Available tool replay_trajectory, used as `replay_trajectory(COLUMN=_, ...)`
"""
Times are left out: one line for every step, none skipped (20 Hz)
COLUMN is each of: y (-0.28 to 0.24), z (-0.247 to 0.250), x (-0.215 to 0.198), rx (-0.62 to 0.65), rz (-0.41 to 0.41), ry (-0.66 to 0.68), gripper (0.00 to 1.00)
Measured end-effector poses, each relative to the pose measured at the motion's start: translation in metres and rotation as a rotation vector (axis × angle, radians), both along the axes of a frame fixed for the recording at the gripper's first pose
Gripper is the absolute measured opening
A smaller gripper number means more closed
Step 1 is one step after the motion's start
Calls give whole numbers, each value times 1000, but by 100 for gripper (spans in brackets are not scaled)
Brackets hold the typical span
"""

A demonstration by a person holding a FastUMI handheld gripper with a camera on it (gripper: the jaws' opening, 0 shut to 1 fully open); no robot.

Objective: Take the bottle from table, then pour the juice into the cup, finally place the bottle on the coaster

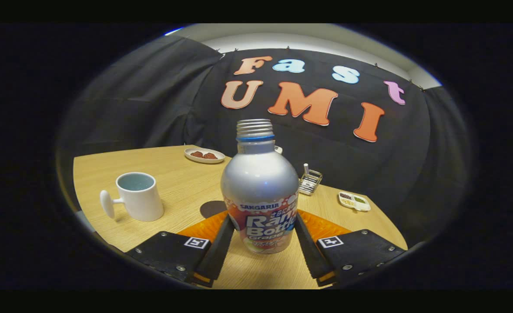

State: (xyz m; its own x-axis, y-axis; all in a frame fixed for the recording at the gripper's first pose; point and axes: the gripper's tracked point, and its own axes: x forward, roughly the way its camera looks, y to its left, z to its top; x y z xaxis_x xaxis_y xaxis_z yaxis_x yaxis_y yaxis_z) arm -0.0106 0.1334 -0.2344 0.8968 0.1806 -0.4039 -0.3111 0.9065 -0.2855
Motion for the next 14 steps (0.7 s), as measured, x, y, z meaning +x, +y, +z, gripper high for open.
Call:
replay_trajectory(y=1, z=-1, x=2, rx=-32, rz=4, ry=-13, gripper=76)
replay_trajectory(y=4, z=0, x=3, rx=-57, rz=10, ry=-23, gripper=76)
replay_trajectory(y=6, z=-2, x=5, rx=-77, rz=15, ry=-26, gripper=76)
replay_trajectory(y=8, z=-3, x=6, rx=-93, rz=19, ry=-27, gripper=76)
replay_trajectory(y=8, z=-4, x=7, rx=-116, rz=20, ry=-34, gripper=76)
replay_trajectory(y=8, z=-3, x=8, rx=-147, rz=21, ry=-49, gripper=76)
replay_trajectory(y=8, z=-2, x=8, rx=-178, rz=24, ry=-63, gripper=76)
replay_trajectory(y=9, z=0, x=9, rx=-211, rz=27, ry=-79, gripper=76)
replay_trajectory(y=9, z=0, x=11, rx=-245, rz=28, ry=-100, gripper=76)
replay_trajectory(y=10, z=2, x=11, rx=-279, rz=32, ry=-119, gripper=76)
replay_trajectory(y=11, z=4, x=12, rx=-313, rz=37, ry=-140, gripper=76)
replay_trajectory(y=14, z=6, x=13, rx=-341, rz=46, ry=-159, gripper=76)
replay_trajectory(y=17, z=8, x=14, rx=-368, rz=55, ry=-183, gripper=76)
replay_trajectory(y=19, z=12, x=15, rx=-398, rz=59, ry=-214, gripper=76)
